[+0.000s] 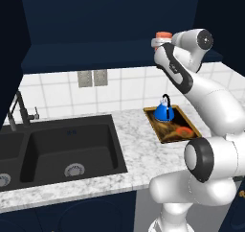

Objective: Pick the kettle from the counter and place it on the tray. Then pick the mug from the cabinet and place it on the tray. Then close the cabinet doors.

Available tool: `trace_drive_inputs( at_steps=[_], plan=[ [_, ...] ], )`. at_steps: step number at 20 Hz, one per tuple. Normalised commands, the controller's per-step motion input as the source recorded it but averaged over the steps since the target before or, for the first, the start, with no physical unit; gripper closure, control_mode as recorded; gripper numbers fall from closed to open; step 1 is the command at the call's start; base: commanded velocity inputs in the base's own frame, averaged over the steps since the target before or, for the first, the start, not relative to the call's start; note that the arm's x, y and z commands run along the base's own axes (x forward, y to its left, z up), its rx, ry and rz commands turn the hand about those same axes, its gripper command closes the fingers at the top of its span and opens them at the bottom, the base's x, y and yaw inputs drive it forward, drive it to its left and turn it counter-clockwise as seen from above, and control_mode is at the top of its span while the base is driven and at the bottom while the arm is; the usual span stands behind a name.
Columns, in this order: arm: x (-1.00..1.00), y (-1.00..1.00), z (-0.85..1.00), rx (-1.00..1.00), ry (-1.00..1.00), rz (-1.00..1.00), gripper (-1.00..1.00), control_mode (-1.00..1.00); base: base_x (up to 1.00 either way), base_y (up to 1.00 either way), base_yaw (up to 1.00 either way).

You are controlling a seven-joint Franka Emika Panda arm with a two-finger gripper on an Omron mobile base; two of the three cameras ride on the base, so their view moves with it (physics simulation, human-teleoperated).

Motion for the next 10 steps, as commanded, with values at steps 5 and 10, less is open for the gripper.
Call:
trace_drive_inputs(
  at_steps=[5,10],
  plan=[
    [0.00,0.00,0.00,0.00,0.01,0.00,1.00,-1.00,0.00,0.00,0.00],
    [-0.09,0.00,0.00,0.00,0.01,0.00,1.00,-1.00,0.00,0.00,0.00]
  ],
)
